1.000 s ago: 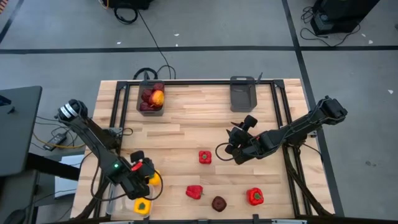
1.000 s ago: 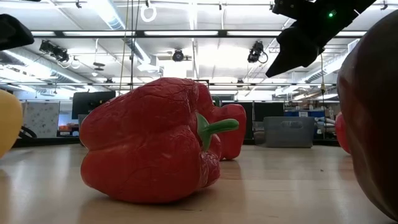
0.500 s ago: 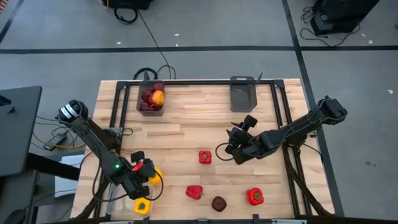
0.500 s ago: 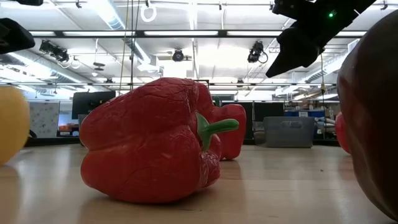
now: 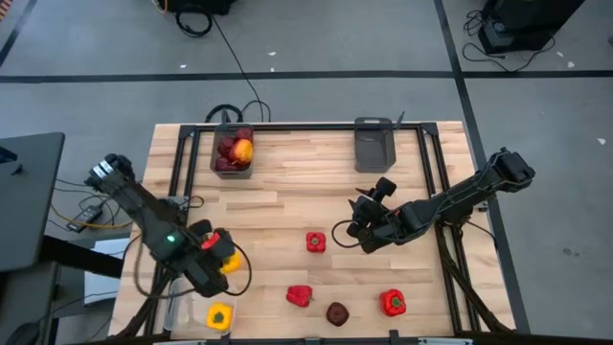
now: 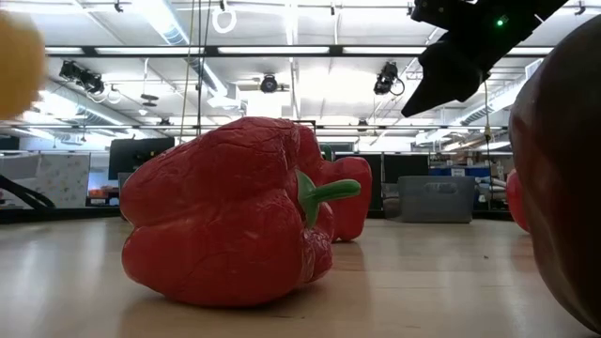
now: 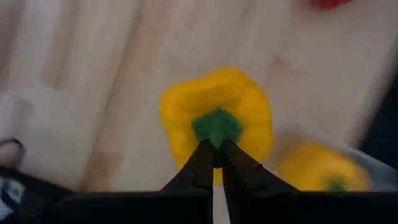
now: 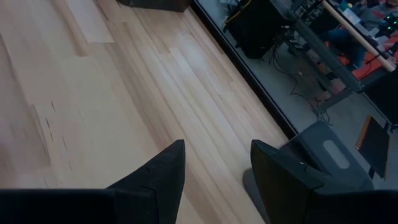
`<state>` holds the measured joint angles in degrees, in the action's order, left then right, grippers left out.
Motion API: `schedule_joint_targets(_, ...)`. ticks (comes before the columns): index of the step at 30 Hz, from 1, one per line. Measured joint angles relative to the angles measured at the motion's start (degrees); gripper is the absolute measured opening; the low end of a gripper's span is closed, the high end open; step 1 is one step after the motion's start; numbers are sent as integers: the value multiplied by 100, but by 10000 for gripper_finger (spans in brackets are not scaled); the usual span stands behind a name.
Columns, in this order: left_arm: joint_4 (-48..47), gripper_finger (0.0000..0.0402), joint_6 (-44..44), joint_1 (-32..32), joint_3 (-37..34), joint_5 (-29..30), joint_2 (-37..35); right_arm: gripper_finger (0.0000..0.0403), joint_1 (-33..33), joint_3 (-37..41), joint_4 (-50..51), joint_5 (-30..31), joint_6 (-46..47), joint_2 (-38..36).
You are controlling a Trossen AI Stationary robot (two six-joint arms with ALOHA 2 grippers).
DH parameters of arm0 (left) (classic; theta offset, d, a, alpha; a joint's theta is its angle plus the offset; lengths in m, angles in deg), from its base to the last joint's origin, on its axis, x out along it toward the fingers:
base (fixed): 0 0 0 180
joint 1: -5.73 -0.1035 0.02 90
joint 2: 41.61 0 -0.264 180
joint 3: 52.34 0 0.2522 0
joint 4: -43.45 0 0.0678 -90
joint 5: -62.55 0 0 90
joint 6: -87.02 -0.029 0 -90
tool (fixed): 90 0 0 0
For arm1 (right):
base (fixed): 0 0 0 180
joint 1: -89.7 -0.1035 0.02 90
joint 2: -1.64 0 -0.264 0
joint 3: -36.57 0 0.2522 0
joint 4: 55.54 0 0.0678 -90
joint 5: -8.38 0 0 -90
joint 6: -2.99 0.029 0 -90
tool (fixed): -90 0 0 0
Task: Sort produce into baskets
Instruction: Put the yellow bell pepper into the transparent bin
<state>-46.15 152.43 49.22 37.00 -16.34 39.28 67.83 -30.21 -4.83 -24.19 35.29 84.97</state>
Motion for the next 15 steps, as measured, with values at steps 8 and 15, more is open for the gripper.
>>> schedule_joint_targets(8,-641,16,1366,637,1043,-1396,122,193,0,0,16,15,-101,0)
schedule_joint_targets(15,97,20,2059,1437,583,-1581,504,193,0,0,42,195,-103,-2)
